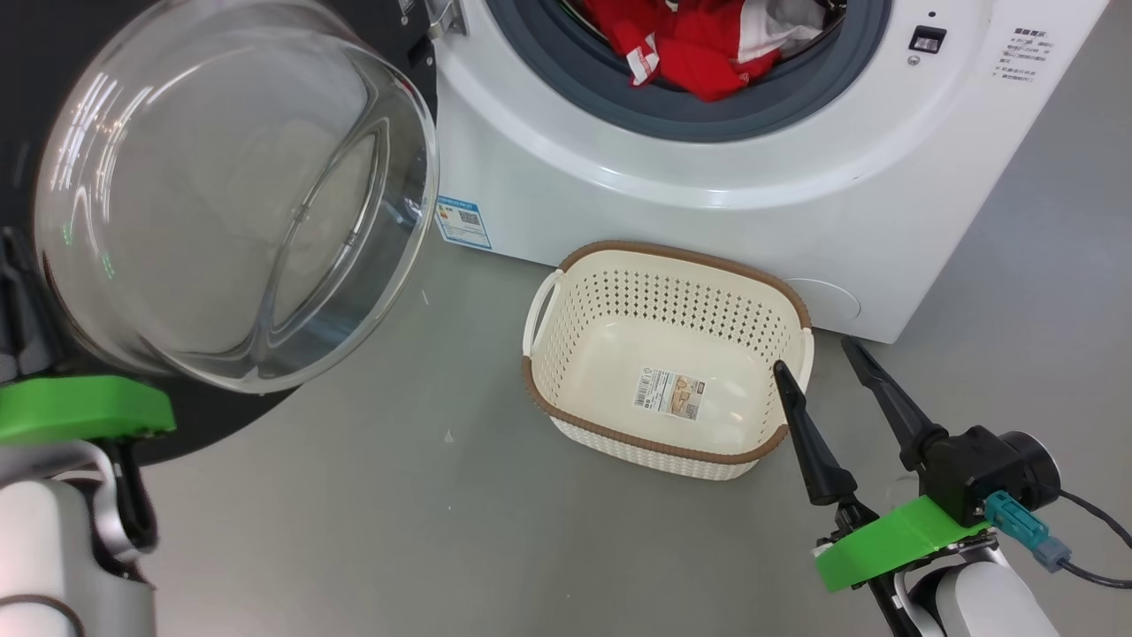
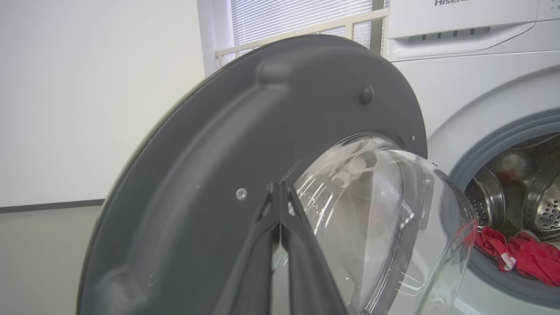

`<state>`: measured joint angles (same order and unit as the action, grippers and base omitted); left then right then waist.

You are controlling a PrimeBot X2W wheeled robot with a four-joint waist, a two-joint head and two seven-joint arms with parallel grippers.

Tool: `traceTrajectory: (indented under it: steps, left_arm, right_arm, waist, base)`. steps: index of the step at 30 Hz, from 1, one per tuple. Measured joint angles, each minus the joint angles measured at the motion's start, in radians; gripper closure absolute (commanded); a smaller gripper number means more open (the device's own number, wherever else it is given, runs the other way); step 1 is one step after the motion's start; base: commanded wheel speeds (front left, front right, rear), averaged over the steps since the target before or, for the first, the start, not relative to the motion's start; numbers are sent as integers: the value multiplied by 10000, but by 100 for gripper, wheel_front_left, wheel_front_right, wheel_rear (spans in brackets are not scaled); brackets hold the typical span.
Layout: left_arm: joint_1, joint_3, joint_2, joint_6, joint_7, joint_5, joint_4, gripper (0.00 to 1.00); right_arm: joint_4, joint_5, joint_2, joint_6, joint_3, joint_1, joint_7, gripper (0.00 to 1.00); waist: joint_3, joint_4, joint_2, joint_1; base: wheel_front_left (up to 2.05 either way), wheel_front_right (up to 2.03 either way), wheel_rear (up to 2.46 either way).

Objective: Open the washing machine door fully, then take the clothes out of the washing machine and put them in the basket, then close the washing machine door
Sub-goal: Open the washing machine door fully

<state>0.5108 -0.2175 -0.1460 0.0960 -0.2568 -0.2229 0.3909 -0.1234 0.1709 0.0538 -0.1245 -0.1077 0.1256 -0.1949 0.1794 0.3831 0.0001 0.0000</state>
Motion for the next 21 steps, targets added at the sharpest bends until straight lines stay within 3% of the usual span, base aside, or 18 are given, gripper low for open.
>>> traceTrajectory:
  steps: [1, 2, 14, 21]
  left_arm:
    - [-109, 59, 90, -10, 0, 73, -328, 7]
    - [-232, 159, 171, -12, 0, 163, -669, 0]
    - [-1697, 1400, 685, -767, 176, 192, -3503, 0]
    - [-2226, 1998, 840, -1030, 378, -59, -4010, 0]
  right_arm:
    - [-23, 36, -2, 0, 0, 1, -2, 0]
    - [-44, 63, 0, 0, 2, 1, -58, 0]
    - [-370, 224, -8, 0, 347, 137, -397, 0]
    - [-389, 224, -13, 0, 819, 429, -523, 0]
  waist:
    - [-16, -12, 0, 0]
    - [-32, -27, 0, 0]
    - [-230, -699, 0, 0]
    - [-321, -1403, 0, 0]
  base:
    - [0, 0, 0]
    - [0, 0, 0]
    - [0, 0, 0]
    - [0, 0, 0]
